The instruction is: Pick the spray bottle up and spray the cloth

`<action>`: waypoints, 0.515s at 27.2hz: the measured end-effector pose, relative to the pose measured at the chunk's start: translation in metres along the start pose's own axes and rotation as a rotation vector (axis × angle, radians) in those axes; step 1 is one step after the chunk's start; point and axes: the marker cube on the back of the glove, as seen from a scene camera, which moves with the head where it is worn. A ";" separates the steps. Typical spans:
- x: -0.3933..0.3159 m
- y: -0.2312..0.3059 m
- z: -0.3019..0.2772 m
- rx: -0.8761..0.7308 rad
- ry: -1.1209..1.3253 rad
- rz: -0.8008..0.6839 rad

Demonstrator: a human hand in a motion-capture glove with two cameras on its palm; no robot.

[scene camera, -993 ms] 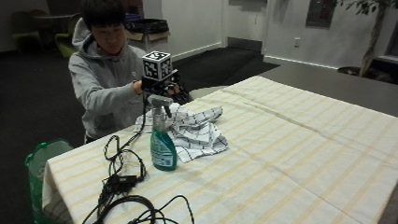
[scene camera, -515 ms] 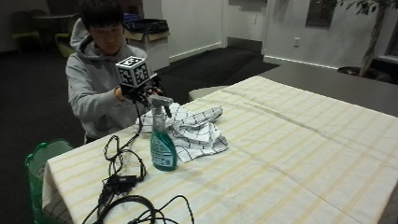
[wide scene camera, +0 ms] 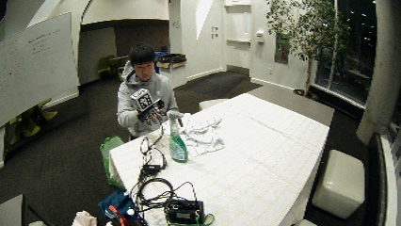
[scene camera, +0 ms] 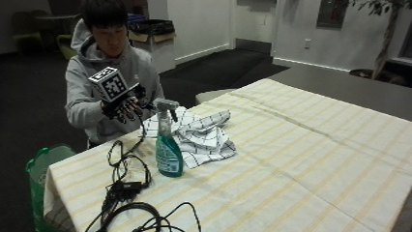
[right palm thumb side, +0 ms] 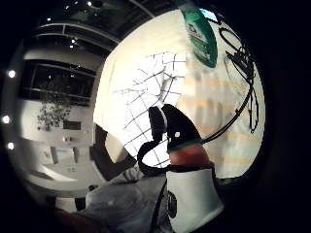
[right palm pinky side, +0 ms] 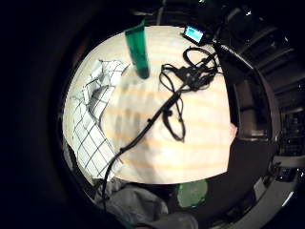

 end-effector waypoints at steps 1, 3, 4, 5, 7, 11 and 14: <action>0.003 -0.003 -0.001 0.008 -0.013 0.004; 0.008 -0.012 -0.003 0.031 -0.047 0.008; 0.010 -0.016 -0.004 0.048 -0.067 0.008; 0.012 -0.021 -0.004 0.065 -0.087 0.009; 0.015 -0.031 -0.005 0.095 -0.130 0.015; 0.023 -0.056 -0.005 0.118 -0.264 0.028; 0.030 -0.076 -0.003 0.124 -0.386 0.022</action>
